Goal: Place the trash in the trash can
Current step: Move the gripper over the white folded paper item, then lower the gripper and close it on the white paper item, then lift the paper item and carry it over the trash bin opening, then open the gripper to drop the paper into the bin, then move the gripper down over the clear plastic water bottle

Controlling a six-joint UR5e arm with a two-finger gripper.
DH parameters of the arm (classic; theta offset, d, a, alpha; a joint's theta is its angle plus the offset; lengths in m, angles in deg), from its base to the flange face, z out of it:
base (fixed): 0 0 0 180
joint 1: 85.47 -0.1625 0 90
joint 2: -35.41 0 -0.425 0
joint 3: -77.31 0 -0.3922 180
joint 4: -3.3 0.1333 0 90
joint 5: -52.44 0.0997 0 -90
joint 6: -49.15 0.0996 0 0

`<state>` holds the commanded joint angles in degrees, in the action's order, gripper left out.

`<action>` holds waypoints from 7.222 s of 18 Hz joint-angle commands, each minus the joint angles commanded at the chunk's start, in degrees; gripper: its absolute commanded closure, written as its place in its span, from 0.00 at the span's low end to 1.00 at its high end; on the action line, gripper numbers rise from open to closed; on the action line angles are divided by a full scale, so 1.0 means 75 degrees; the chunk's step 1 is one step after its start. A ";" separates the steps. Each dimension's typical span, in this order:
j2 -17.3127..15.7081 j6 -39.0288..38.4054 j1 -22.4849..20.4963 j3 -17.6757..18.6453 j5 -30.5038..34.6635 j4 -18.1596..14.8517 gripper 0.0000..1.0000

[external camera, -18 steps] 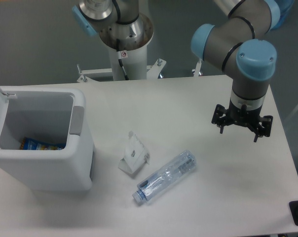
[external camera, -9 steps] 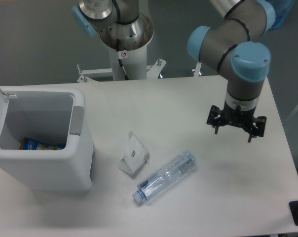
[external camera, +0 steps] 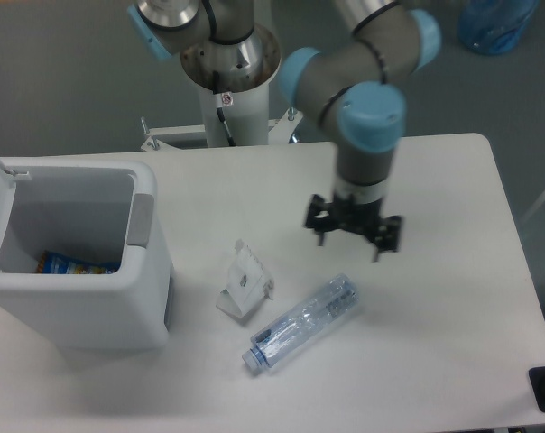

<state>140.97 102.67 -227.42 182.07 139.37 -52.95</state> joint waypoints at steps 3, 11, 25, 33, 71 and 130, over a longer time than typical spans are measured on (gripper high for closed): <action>-0.0023 -0.0024 0.0376 0.0281 -0.0023 -0.0024 0.00; 0.0363 -0.0984 0.1032 0.0141 -0.0047 0.0012 0.00; 0.0750 -0.1559 0.1221 -0.0081 -0.0058 0.0188 1.00; 0.0470 -0.1688 0.0484 -0.0198 -0.0351 -0.0162 1.00; -0.1758 -0.3411 0.0950 -0.2403 -0.5320 -0.1924 0.09; 0.3363 -0.0446 0.1689 -0.3351 0.0316 -0.0059 0.46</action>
<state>166.19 99.33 -214.75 156.94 141.74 -53.39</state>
